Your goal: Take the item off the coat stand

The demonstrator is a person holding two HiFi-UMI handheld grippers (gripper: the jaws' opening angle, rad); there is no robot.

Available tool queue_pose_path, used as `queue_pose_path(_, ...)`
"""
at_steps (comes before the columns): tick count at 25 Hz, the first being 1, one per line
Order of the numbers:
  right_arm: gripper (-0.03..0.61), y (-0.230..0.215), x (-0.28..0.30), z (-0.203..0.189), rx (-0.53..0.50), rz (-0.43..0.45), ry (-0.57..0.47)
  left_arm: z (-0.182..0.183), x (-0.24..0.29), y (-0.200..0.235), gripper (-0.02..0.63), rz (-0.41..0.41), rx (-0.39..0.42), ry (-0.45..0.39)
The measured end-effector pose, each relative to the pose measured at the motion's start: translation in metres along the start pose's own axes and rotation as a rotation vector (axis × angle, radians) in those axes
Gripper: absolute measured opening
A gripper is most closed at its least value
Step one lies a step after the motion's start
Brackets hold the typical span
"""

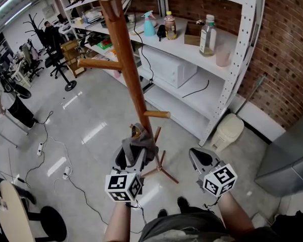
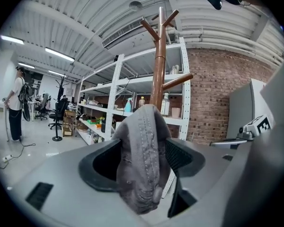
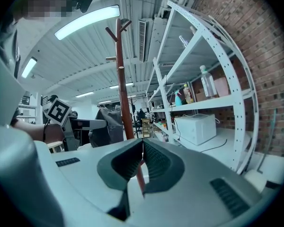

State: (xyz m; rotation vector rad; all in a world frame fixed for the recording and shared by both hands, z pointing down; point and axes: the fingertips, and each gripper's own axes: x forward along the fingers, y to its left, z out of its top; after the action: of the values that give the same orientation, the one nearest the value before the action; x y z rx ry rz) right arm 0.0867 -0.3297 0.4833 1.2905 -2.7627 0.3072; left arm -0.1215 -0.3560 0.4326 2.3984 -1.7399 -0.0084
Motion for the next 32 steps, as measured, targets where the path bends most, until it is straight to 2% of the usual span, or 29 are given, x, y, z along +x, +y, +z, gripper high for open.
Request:
queue_pose_path(4, 0.009, -0.003, -0.002, 0.001, -0.004, -0.004, 0.003, 0.0, -0.003, -0.003, 0.307, -0.034, -0.031, 0.012)
queue_pose_path(9, 0.009, -0.002, -0.004, 0.001, -0.012, -0.003, 0.01, 0.003, -0.01, -0.003, 0.253, -0.023, -0.033, -0.007)
queue_pose_path(11, 0.009, -0.002, -0.003, 0.001, -0.012, 0.0, 0.012, 0.005, -0.013, -0.001, 0.2, -0.006, -0.036, -0.014)
queue_pose_path(14, 0.009, 0.002, -0.001, 0.002, -0.016, 0.008, 0.011, 0.006, -0.017, 0.004, 0.084, 0.008, -0.025, -0.018)
queue_pose_path(15, 0.009, 0.004, -0.001, 0.003, -0.018, 0.011, 0.011, 0.007, -0.019, 0.005, 0.074, 0.007, -0.016, -0.015)
queue_pose_path(24, 0.009, 0.016, -0.001, 0.005, -0.025, 0.015, 0.006, 0.014, -0.028, 0.004, 0.025, -0.016, -0.014, -0.024)
queue_pose_path(32, 0.009, 0.02, -0.002, 0.009, -0.019, 0.008, -0.005, 0.028, -0.038, 0.007, 0.017, -0.025, -0.009, -0.054)
